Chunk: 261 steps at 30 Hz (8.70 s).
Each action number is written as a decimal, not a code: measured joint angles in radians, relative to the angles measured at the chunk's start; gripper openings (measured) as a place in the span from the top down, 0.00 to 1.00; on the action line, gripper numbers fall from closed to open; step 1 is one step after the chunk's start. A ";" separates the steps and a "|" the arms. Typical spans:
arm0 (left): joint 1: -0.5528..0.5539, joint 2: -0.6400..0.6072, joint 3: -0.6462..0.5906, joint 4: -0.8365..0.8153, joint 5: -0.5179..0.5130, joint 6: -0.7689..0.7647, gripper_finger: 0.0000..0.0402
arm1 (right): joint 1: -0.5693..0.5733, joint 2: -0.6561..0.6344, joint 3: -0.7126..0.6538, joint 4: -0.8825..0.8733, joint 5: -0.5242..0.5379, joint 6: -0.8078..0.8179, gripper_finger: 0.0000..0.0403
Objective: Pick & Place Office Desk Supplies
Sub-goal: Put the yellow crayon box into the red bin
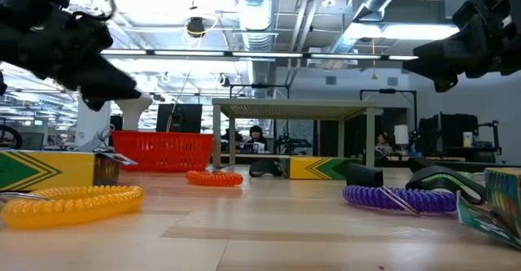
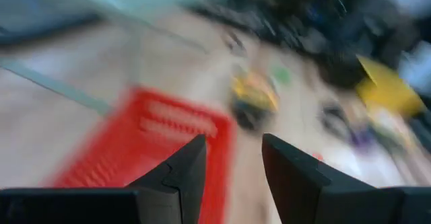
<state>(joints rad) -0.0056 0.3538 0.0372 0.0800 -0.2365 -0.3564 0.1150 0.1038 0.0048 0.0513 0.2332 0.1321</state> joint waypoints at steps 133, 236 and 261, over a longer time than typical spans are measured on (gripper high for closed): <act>-0.111 1.643 1.407 -1.051 0.737 0.792 0.53 | 0.088 0.230 0.215 0.615 0.246 0.625 0.55; -0.073 1.573 1.155 -0.854 0.915 0.582 1.00 | 0.107 0.230 0.215 0.478 0.268 0.654 0.55; -0.045 1.188 1.156 -0.617 0.560 0.093 1.00 | 0.105 0.230 0.215 0.476 0.297 0.662 0.55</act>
<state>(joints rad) -0.0509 1.5419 1.1931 -0.5375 0.3231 -0.2633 0.2199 0.3336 0.2195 0.5270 0.5301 0.7941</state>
